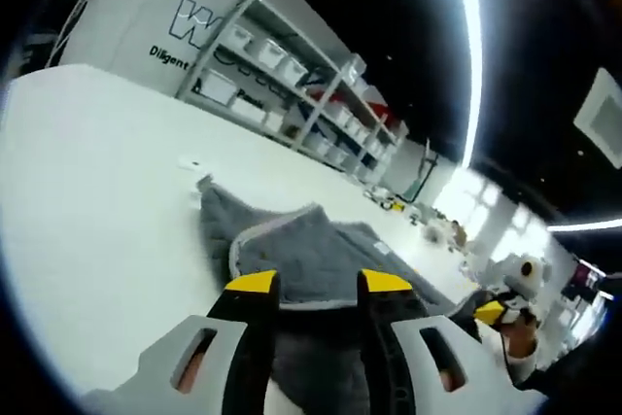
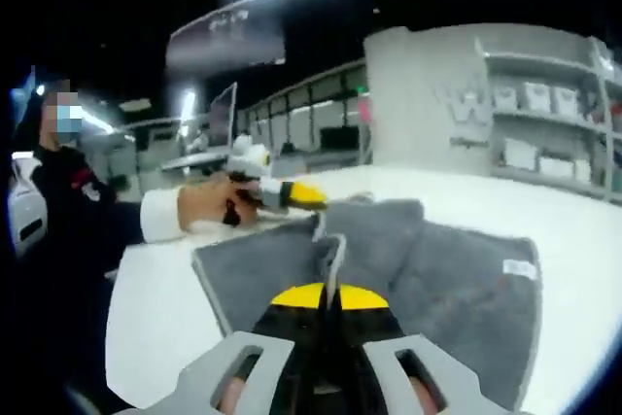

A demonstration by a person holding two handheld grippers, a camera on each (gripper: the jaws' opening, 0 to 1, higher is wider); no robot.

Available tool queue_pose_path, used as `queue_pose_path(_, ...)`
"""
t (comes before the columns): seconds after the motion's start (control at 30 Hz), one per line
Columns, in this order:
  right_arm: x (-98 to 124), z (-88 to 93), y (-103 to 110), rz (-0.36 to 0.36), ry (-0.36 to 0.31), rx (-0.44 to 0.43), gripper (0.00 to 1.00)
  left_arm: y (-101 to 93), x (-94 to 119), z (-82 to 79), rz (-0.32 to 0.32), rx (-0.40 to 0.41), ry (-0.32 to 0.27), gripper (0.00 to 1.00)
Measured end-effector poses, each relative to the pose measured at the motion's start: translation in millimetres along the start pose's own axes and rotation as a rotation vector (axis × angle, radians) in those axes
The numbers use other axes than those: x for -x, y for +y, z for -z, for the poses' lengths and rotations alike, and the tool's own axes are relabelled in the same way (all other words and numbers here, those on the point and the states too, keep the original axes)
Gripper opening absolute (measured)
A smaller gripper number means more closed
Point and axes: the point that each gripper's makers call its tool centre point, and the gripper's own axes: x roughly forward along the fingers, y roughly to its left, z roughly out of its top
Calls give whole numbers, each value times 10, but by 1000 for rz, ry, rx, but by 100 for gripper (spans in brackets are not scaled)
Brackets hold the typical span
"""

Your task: Open the folded towel by lifting each exposed corner and separating the folded layers until the towel lies flat within the target outline without major curled edges

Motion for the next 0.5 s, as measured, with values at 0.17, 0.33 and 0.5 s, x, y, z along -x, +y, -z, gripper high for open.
queue_pose_path(0.17,-12,-214,353,-66,-40,71,0,9,31,-11,6,20,3,31)
queue_pose_path(0.33,-16,-330,722,-131,-14,230,0,88,-7,-20,8,35,5,27)
queue_pose_path(0.5,-53,-243,985,-160,83,390,0,51,-32,49,0,-30,25,22)
